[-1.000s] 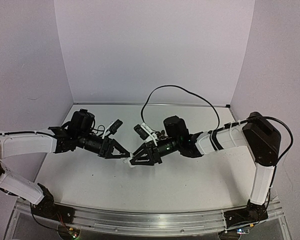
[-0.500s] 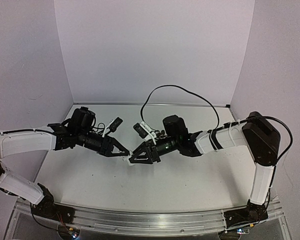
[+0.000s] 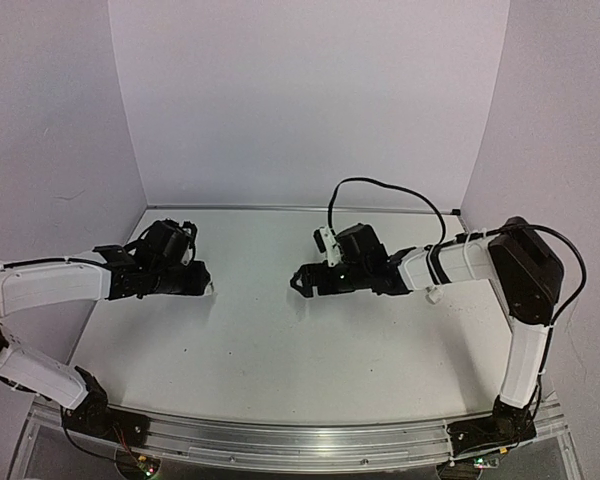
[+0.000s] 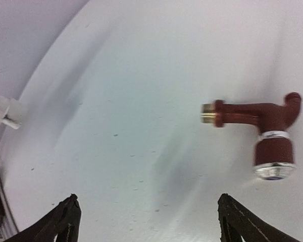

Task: Install the water faucets

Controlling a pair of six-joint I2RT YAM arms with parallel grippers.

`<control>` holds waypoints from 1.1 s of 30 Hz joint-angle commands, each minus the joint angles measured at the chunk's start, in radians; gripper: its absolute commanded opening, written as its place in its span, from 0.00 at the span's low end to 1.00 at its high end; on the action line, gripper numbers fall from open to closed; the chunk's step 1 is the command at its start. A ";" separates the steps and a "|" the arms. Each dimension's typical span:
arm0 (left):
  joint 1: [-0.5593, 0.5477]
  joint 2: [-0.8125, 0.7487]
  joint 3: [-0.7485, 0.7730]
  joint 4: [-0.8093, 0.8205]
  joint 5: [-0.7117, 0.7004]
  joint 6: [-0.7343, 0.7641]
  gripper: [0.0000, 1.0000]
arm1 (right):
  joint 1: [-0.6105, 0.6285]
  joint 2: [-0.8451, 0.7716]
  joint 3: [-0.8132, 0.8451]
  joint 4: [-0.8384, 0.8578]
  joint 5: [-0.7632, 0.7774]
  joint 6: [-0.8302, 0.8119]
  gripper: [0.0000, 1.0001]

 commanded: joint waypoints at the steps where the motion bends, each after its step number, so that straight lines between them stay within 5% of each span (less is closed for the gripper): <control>1: -0.001 0.097 0.032 0.060 -0.159 -0.046 0.00 | -0.044 -0.018 0.129 -0.228 0.192 0.054 0.98; 11: -0.002 0.189 -0.015 0.125 -0.168 -0.113 0.06 | -0.108 0.197 0.450 -0.592 0.256 -0.028 0.97; 25: -0.002 0.173 -0.080 0.160 -0.100 -0.135 0.56 | -0.108 0.380 0.657 -0.679 0.242 -0.098 0.72; 33: -0.002 0.069 -0.026 0.084 -0.095 -0.114 0.84 | -0.106 0.376 0.647 -0.675 0.194 -0.133 0.42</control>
